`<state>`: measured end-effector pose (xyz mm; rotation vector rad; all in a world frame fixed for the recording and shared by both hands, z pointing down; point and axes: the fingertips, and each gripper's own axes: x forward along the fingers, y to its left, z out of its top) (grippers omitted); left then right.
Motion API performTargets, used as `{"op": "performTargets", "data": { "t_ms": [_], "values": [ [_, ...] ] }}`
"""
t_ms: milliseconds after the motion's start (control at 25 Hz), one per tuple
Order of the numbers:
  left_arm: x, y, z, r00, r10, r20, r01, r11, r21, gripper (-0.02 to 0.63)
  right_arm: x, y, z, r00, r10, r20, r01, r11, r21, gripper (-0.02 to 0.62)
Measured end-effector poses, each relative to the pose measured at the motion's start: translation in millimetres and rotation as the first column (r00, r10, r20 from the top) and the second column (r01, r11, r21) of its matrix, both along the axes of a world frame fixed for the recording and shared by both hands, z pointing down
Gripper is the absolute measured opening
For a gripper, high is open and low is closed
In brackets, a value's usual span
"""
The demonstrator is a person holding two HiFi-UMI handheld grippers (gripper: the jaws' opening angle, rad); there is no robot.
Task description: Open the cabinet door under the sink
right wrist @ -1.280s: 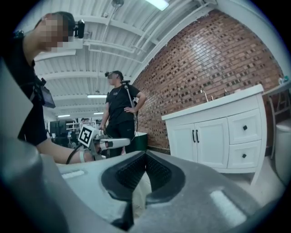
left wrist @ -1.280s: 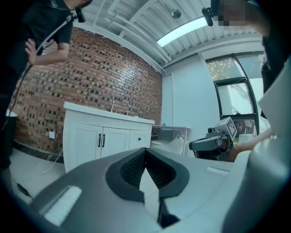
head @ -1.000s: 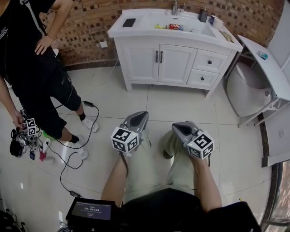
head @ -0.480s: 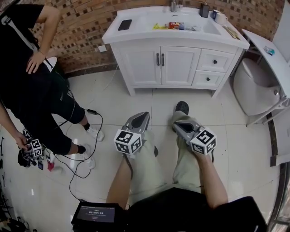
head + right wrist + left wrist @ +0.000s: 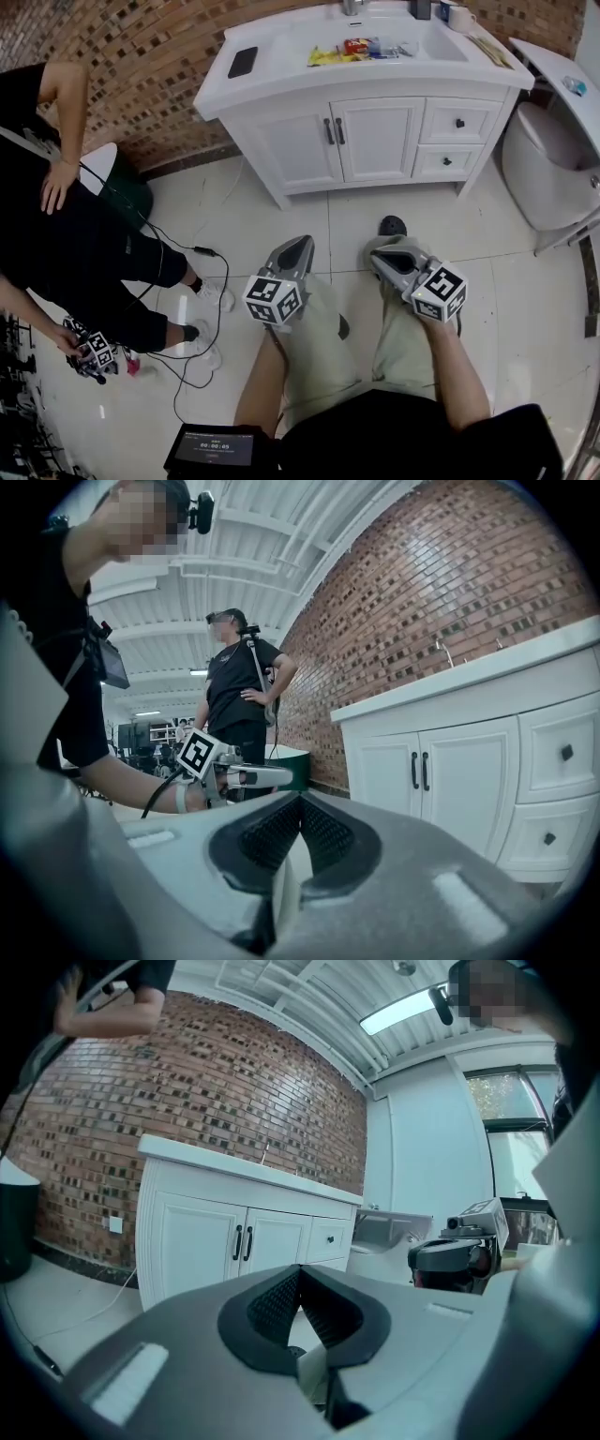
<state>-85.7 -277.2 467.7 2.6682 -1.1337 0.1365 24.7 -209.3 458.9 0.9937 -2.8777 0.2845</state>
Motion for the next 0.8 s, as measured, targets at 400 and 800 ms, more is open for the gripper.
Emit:
{"op": "performTargets", "data": {
  "t_ms": [400,800],
  "values": [
    [27,-70,17,1.000,-0.018,-0.025,0.017,0.998,-0.062,0.015,13,-44,-4,1.000,0.017,-0.023,-0.017,1.000,0.024,-0.008],
    [62,-139,34,0.999,-0.044,0.018,0.045,0.998,-0.043,0.015,42,-93,-10,0.999,0.053,-0.004,-0.052,0.998,0.024,-0.008]
  ]
}}
